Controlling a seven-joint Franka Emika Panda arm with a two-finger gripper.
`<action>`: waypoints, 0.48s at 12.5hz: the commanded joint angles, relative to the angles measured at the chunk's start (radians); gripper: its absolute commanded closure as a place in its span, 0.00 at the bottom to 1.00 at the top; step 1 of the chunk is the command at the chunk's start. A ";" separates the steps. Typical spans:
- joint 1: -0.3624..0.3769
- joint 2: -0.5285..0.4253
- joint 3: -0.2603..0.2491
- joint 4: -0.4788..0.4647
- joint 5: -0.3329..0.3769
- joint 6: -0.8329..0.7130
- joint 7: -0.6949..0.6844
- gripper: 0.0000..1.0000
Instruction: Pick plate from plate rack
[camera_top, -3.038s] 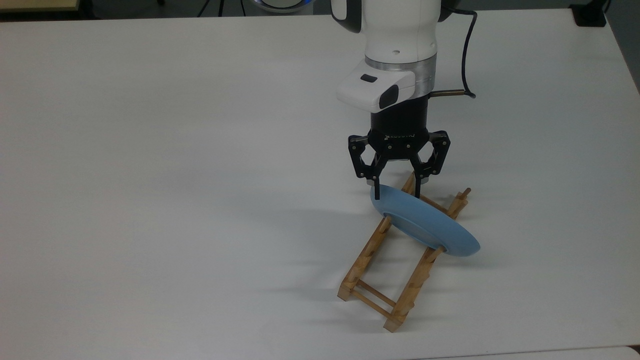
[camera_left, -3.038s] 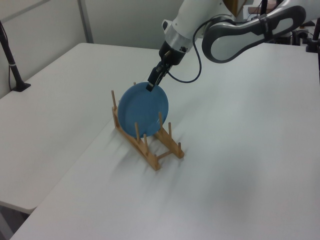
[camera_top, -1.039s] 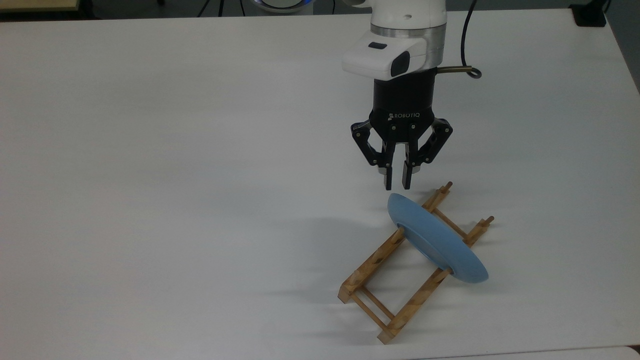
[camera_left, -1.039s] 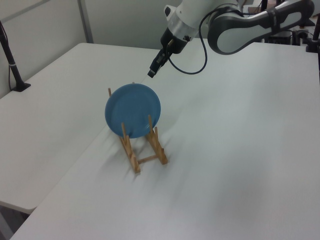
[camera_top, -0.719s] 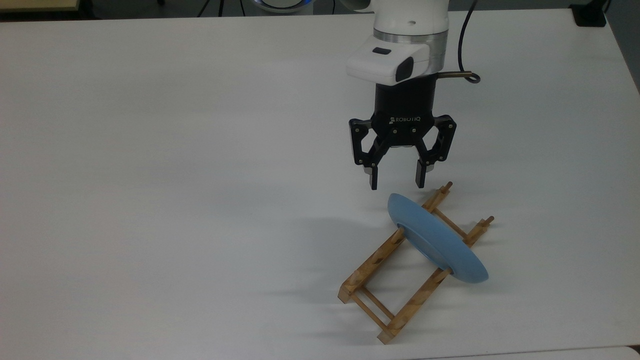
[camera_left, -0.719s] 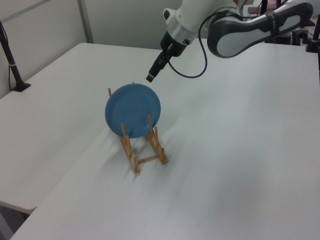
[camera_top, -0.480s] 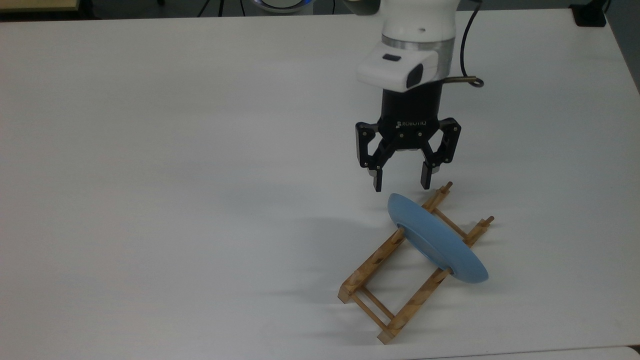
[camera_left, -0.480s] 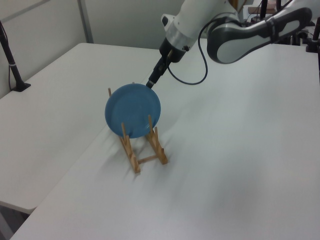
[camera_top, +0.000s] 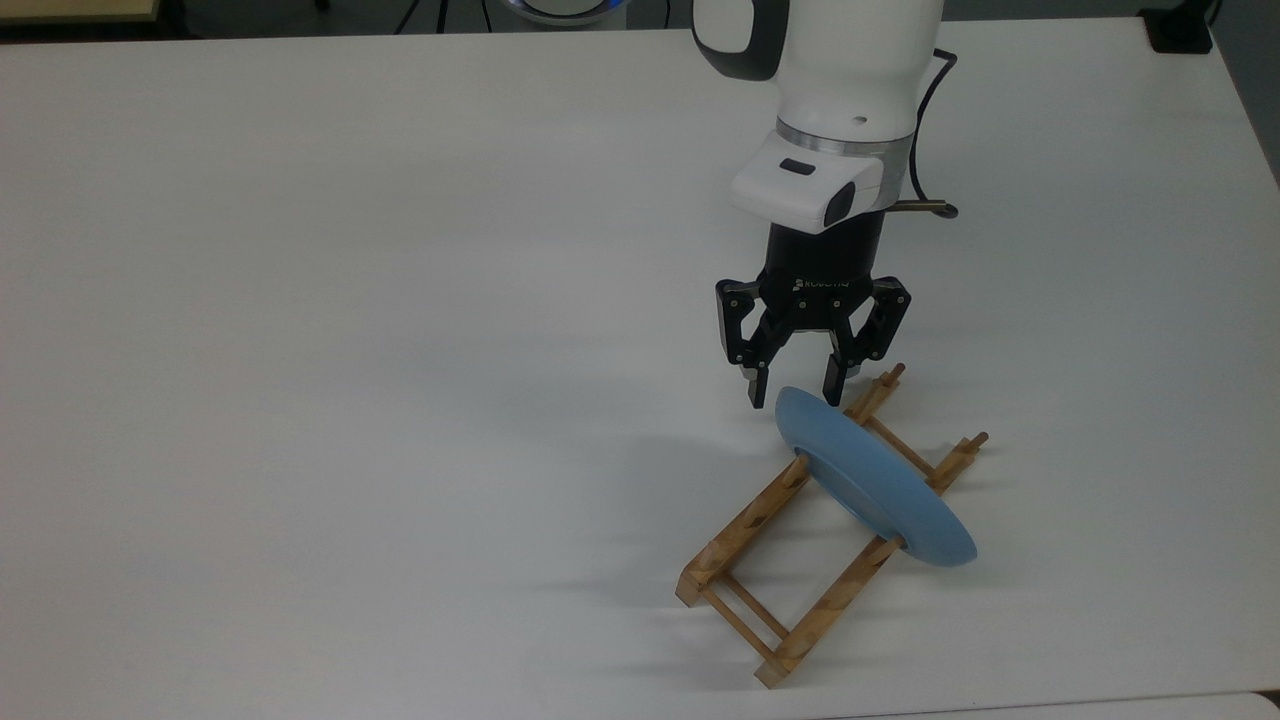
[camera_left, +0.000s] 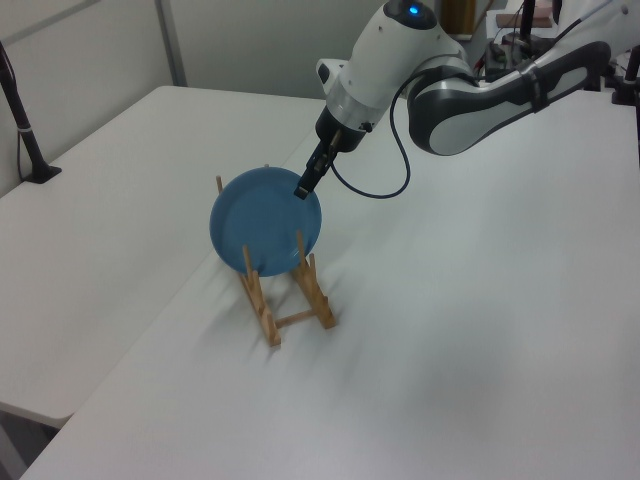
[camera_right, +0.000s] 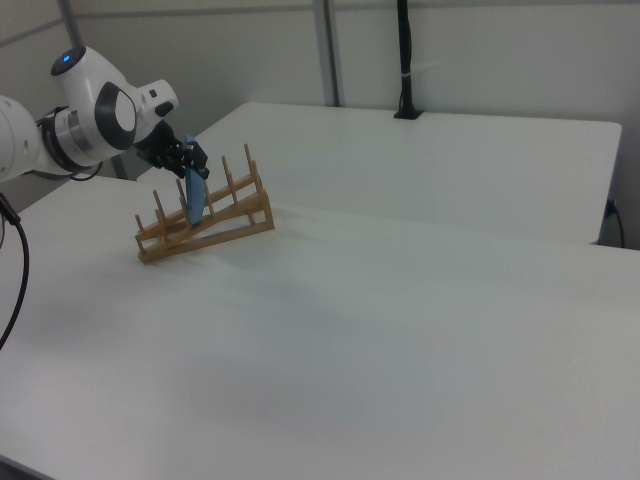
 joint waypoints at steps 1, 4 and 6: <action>0.005 -0.012 -0.002 -0.005 -0.025 0.003 0.032 0.63; 0.005 -0.012 -0.002 -0.007 -0.025 0.003 0.032 0.83; 0.005 -0.012 -0.002 -0.007 -0.026 0.004 0.032 0.96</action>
